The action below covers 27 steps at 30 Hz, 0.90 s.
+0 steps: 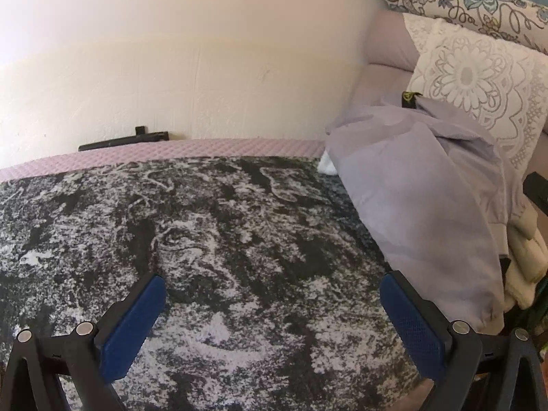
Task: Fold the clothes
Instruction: 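Move both open grippers toward the lavender jacket on the pillows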
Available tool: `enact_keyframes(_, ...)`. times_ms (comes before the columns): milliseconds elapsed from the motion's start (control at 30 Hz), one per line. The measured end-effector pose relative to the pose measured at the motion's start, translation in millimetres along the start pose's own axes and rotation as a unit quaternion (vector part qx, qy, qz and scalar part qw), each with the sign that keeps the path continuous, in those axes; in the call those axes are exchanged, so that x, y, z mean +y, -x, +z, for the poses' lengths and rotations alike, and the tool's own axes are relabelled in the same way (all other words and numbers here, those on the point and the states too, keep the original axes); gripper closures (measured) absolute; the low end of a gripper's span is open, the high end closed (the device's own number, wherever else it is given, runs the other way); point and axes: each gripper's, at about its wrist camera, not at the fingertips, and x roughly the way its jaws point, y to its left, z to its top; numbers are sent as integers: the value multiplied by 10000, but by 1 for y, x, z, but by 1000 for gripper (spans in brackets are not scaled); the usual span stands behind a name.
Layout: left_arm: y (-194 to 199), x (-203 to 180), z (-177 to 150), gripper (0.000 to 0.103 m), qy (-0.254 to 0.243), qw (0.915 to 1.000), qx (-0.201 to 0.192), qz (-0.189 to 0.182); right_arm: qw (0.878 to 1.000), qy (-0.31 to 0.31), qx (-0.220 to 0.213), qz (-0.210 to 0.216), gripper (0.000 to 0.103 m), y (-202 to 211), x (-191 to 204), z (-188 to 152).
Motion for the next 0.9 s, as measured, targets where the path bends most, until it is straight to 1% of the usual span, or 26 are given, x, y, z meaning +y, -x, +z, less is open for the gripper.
enact_keyframes(200,1,-3,0,0,-102,9999,-53,43,9996,200,-167,64,0,5,5,0)
enact_keyframes(567,3,-7,-2,0,-220,9997,-97,73,9993,355,-119,18,0,-1,10,-6)
enact_keyframes(833,3,-8,-2,0,-264,9996,-104,72,9948,972,-287,-34,0,-1,22,-11)
enact_keyframes(900,4,-8,-2,0,-281,9995,-112,71,9949,977,-264,17,0,-1,23,-11)
